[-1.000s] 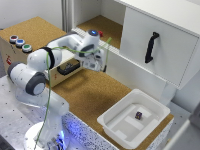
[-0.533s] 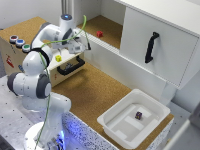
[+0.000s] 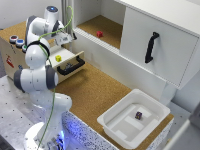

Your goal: Move the green light switch to turn on the green light

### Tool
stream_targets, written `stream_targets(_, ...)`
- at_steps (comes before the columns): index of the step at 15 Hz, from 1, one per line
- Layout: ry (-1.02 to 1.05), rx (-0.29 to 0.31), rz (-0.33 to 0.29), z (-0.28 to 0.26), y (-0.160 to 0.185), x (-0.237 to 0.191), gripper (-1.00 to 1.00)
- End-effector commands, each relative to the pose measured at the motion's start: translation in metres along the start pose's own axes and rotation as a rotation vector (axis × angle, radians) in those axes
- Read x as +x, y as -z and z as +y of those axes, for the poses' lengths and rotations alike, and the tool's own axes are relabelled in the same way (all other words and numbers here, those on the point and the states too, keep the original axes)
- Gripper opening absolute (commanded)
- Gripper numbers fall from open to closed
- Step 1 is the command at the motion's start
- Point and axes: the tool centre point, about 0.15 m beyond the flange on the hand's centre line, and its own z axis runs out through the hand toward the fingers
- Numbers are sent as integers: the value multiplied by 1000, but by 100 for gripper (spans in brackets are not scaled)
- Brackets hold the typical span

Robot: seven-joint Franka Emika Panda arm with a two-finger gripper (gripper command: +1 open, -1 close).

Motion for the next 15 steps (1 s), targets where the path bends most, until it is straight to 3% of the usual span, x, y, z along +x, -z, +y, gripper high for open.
stream_targets(1,20,85,-189,-13,-1,60,100)
stream_targets(2,0,68,-176,-23,-8,51,-100)
stream_targets(3,-12,15,-144,-35,-15,40,-100)
stream_targets(6,39,-66,-105,-68,-17,28,-100)
stream_targets(15,190,-26,-124,-102,-16,32,-100)
